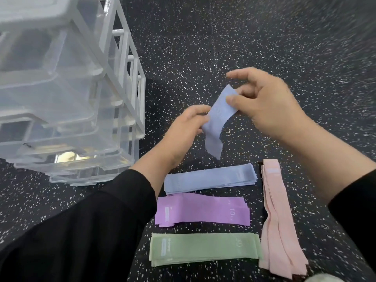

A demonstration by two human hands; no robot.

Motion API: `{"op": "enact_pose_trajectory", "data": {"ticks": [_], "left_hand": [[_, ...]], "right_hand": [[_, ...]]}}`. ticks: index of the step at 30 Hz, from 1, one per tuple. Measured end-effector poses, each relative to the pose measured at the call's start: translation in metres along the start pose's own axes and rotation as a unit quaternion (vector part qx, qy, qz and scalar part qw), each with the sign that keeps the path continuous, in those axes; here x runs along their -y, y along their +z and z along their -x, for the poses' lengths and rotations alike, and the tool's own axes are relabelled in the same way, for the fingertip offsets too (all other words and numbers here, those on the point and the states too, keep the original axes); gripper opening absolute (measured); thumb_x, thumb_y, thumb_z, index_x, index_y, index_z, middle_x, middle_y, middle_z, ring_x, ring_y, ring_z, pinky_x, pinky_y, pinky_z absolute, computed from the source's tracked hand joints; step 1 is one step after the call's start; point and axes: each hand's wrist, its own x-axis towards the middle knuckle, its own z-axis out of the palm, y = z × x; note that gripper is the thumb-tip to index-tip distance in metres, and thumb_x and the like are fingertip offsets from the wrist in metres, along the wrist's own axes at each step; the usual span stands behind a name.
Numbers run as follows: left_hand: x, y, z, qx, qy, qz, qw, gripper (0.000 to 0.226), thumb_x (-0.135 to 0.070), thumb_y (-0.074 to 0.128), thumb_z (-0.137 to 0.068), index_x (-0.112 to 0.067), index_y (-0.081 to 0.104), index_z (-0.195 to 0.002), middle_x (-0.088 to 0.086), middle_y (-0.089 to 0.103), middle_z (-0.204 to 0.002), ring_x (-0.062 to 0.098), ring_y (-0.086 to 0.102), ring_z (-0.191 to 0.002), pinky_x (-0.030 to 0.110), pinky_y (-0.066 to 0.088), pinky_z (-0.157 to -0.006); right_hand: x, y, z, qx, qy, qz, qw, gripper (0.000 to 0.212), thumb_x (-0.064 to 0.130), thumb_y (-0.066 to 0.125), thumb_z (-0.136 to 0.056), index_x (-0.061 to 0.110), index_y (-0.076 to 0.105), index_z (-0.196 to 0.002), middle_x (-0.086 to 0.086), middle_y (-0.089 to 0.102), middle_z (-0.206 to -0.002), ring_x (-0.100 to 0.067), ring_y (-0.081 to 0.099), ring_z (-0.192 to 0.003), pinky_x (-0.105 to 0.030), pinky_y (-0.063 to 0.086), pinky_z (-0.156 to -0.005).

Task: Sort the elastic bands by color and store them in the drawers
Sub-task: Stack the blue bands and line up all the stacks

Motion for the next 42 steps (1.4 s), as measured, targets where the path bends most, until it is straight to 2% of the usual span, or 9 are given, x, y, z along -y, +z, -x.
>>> {"op": "enact_pose_trajectory", "data": {"ticks": [7,12,18,23,27,31,34,38,42], "left_hand": [[0.023,-0.017,0.012,0.131,-0.094,-0.156,0.975,0.019,-0.024,0.070,-0.089,-0.006,0.069,-0.097,0.011,0.077,-0.096,0.024,0.067,-0.091,0.039,0.043,-0.091],[0.048,-0.041,0.017,0.134,-0.164,-0.176,0.961,0.002,-0.010,0.070,-0.093,-0.012,0.071,-0.092,0.000,0.071,-0.075,0.011,0.061,-0.068,0.027,0.046,-0.065],[0.088,-0.059,0.025,0.055,-0.206,-0.215,0.953,0.012,-0.008,0.066,-0.094,-0.014,0.074,-0.100,0.005,0.072,-0.092,0.015,0.063,-0.079,0.029,0.056,-0.065],[0.115,-0.062,0.032,-0.015,-0.222,-0.252,0.942,0.008,-0.008,0.073,-0.089,-0.010,0.071,-0.096,0.013,0.072,-0.097,0.019,0.064,-0.078,0.035,0.060,-0.070],[0.127,-0.060,0.032,-0.041,-0.213,-0.285,0.934,0.010,-0.011,0.075,-0.087,-0.012,0.069,-0.096,0.013,0.071,-0.096,0.022,0.064,-0.074,0.039,0.060,-0.069],[0.134,-0.058,0.024,-0.025,-0.195,-0.386,0.902,0.021,-0.020,0.077,-0.087,-0.015,0.069,-0.106,0.005,0.066,-0.104,0.029,0.063,-0.090,0.036,0.051,-0.073],[0.145,-0.059,0.022,0.002,-0.185,-0.473,0.861,0.036,-0.025,0.075,-0.088,-0.018,0.063,-0.122,0.005,0.062,-0.116,0.022,0.056,-0.096,0.032,0.043,-0.079],[0.152,-0.061,0.025,0.024,-0.177,-0.541,0.822,0.058,-0.032,0.066,-0.092,-0.026,0.046,-0.146,0.005,0.044,-0.142,0.027,0.047,-0.126,0.045,0.045,-0.103],[0.151,-0.056,0.022,0.050,-0.117,-0.572,0.810,0.045,-0.038,0.048,-0.104,-0.025,0.051,-0.147,-0.002,0.047,-0.148,0.023,0.047,-0.133,0.045,0.040,-0.108]], "right_hand": [[-0.022,-0.032,0.015,-0.077,0.080,-0.041,0.993,0.030,0.016,0.068,-0.092,0.027,0.066,-0.120,0.003,0.073,-0.078,-0.019,0.054,-0.064,-0.037,0.040,-0.062],[-0.078,-0.037,0.030,-0.099,0.199,0.026,0.975,0.019,0.012,0.066,-0.091,0.026,0.070,-0.104,-0.003,0.074,-0.077,-0.006,0.055,-0.051,-0.021,0.044,-0.051],[-0.172,-0.009,0.071,-0.042,0.376,0.050,0.924,0.010,0.008,0.067,-0.090,0.012,0.070,-0.099,-0.011,0.072,-0.094,-0.019,0.066,-0.065,-0.054,0.060,-0.084],[-0.196,0.015,0.085,-0.042,0.397,0.084,0.913,0.006,0.010,0.066,-0.090,0.014,0.067,-0.094,-0.011,0.070,-0.099,-0.027,0.069,-0.069,-0.040,0.059,-0.074],[-0.198,0.026,0.079,-0.031,0.381,0.159,0.910,0.006,0.009,0.062,-0.088,0.010,0.068,-0.087,-0.017,0.072,-0.086,-0.040,0.071,-0.082,-0.045,0.058,-0.074],[-0.202,0.036,0.077,-0.010,0.372,0.208,0.905,0.006,0.014,0.062,-0.091,0.011,0.062,-0.096,-0.007,0.066,-0.077,-0.026,0.059,-0.064,-0.027,0.043,-0.054],[-0.210,0.040,0.081,-0.007,0.352,0.257,0.900,0.011,0.014,0.062,-0.091,0.012,0.056,-0.100,-0.010,0.068,-0.092,-0.017,0.052,-0.063,-0.025,0.034,-0.051],[-0.213,0.045,0.078,0.022,0.351,0.278,0.894,0.041,0.020,0.063,-0.091,0.006,0.055,-0.128,-0.014,0.063,-0.111,-0.025,0.057,-0.076,-0.029,0.037,-0.057],[-0.215,0.047,0.073,0.047,0.354,0.278,0.892,0.055,0.032,0.066,-0.091,0.004,0.053,-0.136,-0.016,0.064,-0.115,-0.028,0.058,-0.086,-0.030,0.040,-0.069]]}}
